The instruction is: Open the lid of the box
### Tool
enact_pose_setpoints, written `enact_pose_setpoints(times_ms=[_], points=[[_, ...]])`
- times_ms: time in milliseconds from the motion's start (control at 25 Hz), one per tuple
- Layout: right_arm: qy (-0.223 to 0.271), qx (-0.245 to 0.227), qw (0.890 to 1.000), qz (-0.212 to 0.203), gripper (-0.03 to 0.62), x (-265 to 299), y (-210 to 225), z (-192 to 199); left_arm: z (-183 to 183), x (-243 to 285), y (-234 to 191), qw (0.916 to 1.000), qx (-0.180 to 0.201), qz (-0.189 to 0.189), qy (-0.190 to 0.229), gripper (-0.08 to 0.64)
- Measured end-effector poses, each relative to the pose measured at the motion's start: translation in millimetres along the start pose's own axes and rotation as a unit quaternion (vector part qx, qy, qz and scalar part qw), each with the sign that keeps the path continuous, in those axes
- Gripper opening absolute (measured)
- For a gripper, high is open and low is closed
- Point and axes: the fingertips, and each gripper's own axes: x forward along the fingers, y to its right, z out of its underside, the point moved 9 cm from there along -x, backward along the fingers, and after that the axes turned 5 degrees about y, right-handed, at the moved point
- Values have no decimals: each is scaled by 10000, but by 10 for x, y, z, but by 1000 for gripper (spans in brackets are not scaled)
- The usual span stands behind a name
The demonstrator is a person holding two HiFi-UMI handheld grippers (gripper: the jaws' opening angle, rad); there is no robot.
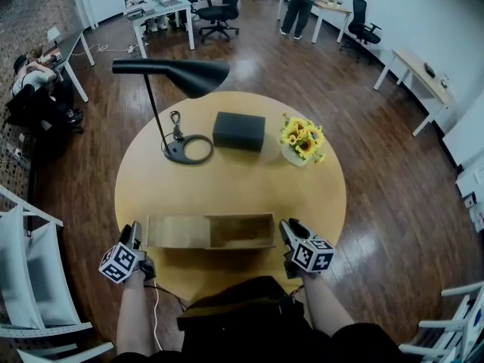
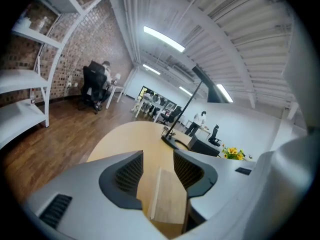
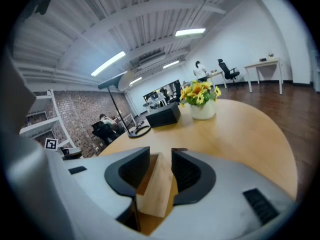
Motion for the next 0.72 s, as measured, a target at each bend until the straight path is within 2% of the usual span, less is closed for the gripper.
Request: enact_pose_setpoints(times_ms=[80,200,280,320,400,440,600,720], points=[[400,-18,9992,59,143,-84,48,-224,-167,-21,121,9988,254,265,330,170],[992,-200,9949,49,141,-230,28,-615,-399,-58,374,9918,635,813,749,101],[1339,-364,9903,100,76,-376,35,-799,-514,-124,567,9840,777,1246,1007,44],[1479,-448,9879,145,72,-459,38,-867,-561,-167,667,9803,803,1417,1120,44],[1678,-607,9836,243,3,-619,27,-969,-640,-252,848,9733,800,1685,1338,5],[1744,-664,9821,272,3,-688,18,-998,-672,-295,931,9695,798,1812,1441,5],[2018,-635,9767,358,2,-885,-5,-1007,-691,-436,1219,9566,877,2309,1548,5],[2208,-634,9724,401,2,-961,-35,-995,-641,-488,1331,9534,826,2499,1476,5]])
